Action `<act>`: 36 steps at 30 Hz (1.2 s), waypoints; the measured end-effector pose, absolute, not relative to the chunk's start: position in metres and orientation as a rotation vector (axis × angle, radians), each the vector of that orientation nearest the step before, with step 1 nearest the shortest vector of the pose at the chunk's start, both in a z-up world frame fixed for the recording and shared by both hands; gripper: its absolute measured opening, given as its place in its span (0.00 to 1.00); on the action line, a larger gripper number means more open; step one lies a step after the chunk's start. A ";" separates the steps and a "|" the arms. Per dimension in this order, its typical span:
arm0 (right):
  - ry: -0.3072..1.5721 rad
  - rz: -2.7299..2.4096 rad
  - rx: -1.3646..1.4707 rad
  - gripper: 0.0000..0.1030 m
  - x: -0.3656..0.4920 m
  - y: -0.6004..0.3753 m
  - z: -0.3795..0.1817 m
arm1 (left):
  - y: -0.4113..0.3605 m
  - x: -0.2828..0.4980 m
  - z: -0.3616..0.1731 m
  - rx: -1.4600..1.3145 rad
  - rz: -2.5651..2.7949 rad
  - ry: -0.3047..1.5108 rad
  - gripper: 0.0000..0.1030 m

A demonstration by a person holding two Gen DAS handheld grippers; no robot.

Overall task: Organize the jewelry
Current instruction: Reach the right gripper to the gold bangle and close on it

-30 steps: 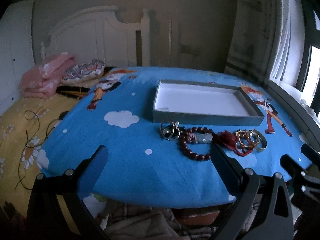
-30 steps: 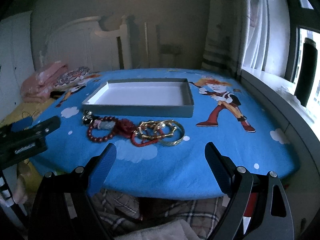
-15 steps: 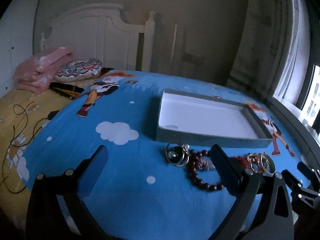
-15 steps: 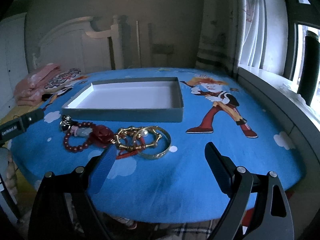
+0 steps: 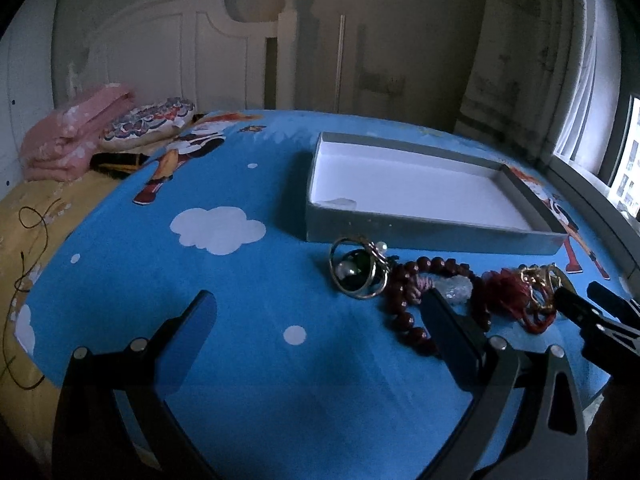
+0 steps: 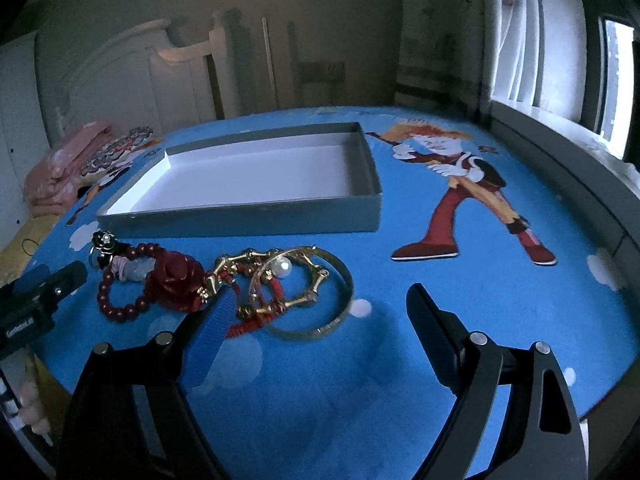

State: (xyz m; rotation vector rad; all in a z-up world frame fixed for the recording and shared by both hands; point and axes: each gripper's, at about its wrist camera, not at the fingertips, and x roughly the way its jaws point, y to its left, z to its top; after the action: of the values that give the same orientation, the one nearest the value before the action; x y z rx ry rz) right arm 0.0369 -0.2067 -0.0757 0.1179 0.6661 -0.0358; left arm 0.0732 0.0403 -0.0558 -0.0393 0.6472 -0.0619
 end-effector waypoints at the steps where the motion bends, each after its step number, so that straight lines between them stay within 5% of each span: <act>1: 0.671 -0.038 0.117 0.79 0.039 -0.206 -0.077 | 0.040 0.073 -0.056 -0.038 -0.065 0.644 0.95; 8: 0.699 -0.031 0.152 0.79 0.052 -0.210 -0.083 | 0.042 0.075 -0.061 -0.043 -0.069 0.659 0.95; 12: 0.682 0.005 0.144 0.56 0.050 -0.208 -0.082 | 0.042 0.076 -0.063 -0.044 -0.071 0.667 0.95; 26: 0.575 0.006 0.115 0.56 0.028 -0.201 -0.062 | 0.030 0.085 -0.057 0.002 -0.092 0.638 0.95; 36: 0.576 0.021 0.096 0.56 0.024 -0.194 -0.064 | 0.036 0.125 -0.052 -0.066 -0.103 0.717 0.73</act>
State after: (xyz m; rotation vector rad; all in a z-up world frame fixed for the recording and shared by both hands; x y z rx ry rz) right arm 0.0240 -0.1942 -0.0645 0.0960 0.5757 0.0207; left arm 0.1251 0.0361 -0.0515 -0.0659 0.7170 -0.1028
